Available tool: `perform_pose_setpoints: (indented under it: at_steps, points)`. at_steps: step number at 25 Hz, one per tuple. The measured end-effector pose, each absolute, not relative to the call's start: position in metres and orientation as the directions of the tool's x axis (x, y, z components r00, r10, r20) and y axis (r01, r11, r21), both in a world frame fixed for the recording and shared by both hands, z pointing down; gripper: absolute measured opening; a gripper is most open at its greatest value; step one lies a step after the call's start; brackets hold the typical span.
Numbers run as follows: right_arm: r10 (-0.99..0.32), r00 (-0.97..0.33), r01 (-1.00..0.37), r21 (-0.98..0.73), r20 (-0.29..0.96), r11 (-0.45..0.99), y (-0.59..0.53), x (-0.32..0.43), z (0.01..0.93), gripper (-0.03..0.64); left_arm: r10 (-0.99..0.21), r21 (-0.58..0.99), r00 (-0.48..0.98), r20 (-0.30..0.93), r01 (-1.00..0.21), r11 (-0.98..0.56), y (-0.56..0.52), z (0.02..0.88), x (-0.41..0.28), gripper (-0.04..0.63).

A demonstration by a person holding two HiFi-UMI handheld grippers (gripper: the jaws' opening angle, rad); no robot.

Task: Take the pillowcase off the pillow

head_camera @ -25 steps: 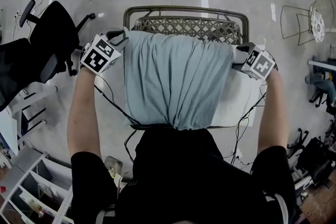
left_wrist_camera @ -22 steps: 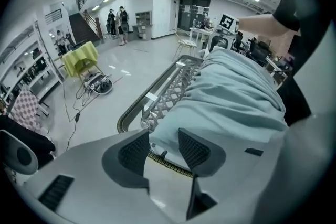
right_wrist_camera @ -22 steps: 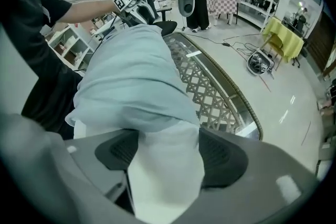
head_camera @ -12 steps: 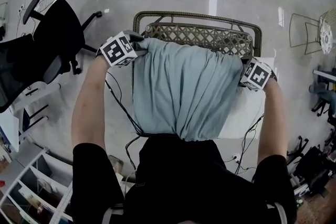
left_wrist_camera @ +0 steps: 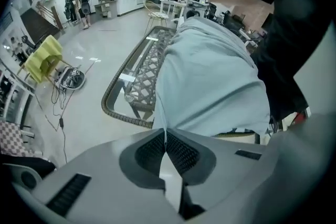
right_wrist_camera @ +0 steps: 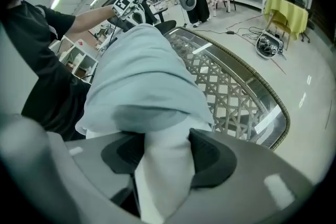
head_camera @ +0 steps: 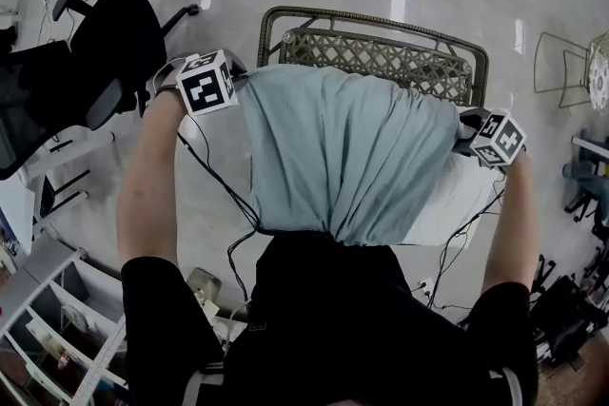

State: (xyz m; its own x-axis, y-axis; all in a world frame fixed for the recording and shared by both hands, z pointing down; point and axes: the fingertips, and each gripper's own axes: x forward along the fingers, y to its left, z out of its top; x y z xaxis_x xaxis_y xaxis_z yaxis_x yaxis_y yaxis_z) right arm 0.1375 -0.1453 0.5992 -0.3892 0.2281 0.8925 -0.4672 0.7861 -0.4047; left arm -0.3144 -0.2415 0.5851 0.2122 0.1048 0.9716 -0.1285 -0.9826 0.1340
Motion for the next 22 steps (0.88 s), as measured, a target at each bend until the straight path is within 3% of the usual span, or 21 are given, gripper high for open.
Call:
perform_pose_setpoints:
  at_steps: [12,19,22]
  points:
    - [0.203,-0.395,-0.476,-0.388,0.896,0.789,-0.138,0.139,0.594,0.239,0.059,0.142,0.245,0.968,-0.34,-0.93,-0.157,0.579,-0.411,0.009]
    - [0.179,-0.293,-0.47,-0.304,0.939,0.828,-0.139,0.133,0.605,0.283,-0.048,0.071,0.266,0.963,-0.422,-0.904,-0.149,0.58,-0.394,0.012]
    - [0.165,-0.253,-0.464,-0.269,0.953,0.844,-0.138,0.13,0.608,0.298,-0.119,0.025,0.313,0.942,-0.422,-0.906,-0.173,0.569,-0.371,0.101]
